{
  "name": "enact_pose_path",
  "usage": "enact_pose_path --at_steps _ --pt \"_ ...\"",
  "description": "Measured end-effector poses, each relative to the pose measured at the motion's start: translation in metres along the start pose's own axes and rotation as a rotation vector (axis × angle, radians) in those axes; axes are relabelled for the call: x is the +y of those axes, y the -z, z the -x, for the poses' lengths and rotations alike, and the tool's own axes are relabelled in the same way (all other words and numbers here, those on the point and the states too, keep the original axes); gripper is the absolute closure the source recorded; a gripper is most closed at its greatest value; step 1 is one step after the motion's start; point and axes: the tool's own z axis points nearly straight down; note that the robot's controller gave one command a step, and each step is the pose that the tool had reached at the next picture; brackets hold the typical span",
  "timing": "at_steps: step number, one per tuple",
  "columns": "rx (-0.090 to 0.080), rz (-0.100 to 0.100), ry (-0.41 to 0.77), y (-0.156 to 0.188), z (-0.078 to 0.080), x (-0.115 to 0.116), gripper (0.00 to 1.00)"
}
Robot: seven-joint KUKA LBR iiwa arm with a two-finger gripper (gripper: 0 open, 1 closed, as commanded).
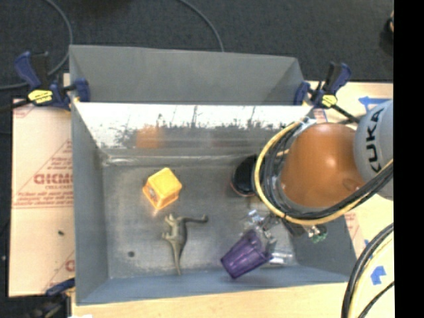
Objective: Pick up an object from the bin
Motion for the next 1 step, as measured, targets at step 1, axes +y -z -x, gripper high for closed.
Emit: enact_pose_path --at_steps 1 --pt "-0.001 -0.001 0.000 0.0132 0.0003 -0.0003 1.00"
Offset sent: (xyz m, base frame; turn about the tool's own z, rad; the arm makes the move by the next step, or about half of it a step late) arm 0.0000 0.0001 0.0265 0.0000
